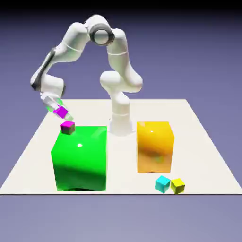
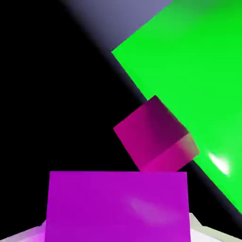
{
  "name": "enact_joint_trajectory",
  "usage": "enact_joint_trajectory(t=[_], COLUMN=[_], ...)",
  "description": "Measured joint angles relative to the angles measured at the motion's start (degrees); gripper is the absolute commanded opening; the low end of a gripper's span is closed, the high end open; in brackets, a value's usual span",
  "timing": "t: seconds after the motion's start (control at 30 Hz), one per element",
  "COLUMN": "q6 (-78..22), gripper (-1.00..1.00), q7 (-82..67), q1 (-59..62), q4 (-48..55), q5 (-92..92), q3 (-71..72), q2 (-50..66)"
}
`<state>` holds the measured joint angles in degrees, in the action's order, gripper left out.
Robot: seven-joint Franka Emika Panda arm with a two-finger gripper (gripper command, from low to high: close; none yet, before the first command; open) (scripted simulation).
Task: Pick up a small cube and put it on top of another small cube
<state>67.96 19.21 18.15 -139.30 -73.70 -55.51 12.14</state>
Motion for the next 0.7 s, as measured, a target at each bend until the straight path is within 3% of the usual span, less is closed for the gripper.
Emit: enact_joint_trajectory(t=[0.4, 0.7], q6=[5.48, 12.79], gripper=[-1.0, -1.0], q7=[5.78, 16.13], q1=[-16.47, -28.57], q4=[20.53, 29.1], q5=[29.89, 51.03], q3=[10.41, 28.43], q2=[-6.64, 3.35])
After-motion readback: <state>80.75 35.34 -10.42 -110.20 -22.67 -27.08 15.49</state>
